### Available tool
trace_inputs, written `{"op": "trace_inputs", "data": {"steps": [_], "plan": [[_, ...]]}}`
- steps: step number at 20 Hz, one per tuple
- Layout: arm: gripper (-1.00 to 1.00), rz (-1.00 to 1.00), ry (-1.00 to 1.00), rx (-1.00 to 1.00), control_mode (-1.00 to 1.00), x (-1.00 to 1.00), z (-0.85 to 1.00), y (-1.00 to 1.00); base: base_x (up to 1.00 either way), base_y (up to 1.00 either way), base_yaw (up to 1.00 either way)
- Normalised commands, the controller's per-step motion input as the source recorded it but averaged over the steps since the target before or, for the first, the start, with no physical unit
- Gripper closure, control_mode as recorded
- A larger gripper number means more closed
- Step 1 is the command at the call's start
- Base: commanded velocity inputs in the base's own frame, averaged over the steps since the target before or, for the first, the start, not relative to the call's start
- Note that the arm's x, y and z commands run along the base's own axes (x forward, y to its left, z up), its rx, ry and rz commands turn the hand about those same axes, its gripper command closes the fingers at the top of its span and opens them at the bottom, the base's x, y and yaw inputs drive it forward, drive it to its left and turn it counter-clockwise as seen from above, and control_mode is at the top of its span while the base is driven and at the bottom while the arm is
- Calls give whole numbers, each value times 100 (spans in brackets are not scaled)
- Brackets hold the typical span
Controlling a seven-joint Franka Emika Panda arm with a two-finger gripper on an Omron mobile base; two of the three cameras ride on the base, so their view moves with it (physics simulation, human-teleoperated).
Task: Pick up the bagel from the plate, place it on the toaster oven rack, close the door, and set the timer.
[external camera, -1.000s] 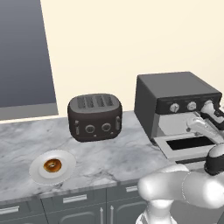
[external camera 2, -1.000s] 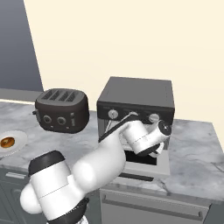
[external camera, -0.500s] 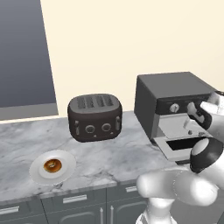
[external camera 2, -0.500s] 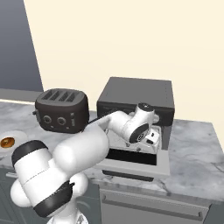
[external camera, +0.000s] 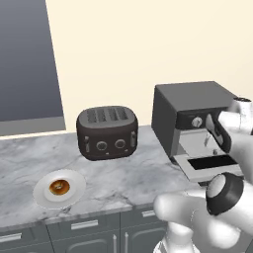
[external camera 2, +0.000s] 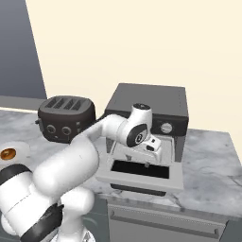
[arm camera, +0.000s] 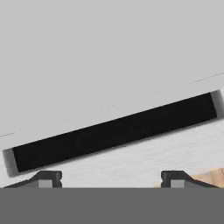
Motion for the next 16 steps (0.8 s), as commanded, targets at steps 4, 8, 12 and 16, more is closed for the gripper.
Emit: {"op": "trace_inputs", "data": {"steps": [4, 8, 12, 16], "plan": [[-100, 0, -21, -1, -100, -92, 81, 89, 0, 0, 0], [-100, 0, -15, -6, -100, -56, 98, 97, 0, 0, 0], [-100, 0, -1, -9, -100, -22, 66, 100, 0, 0, 0], [-100, 0, 0, -9, -100, -6, 31, 100, 0, 0, 0]]}}
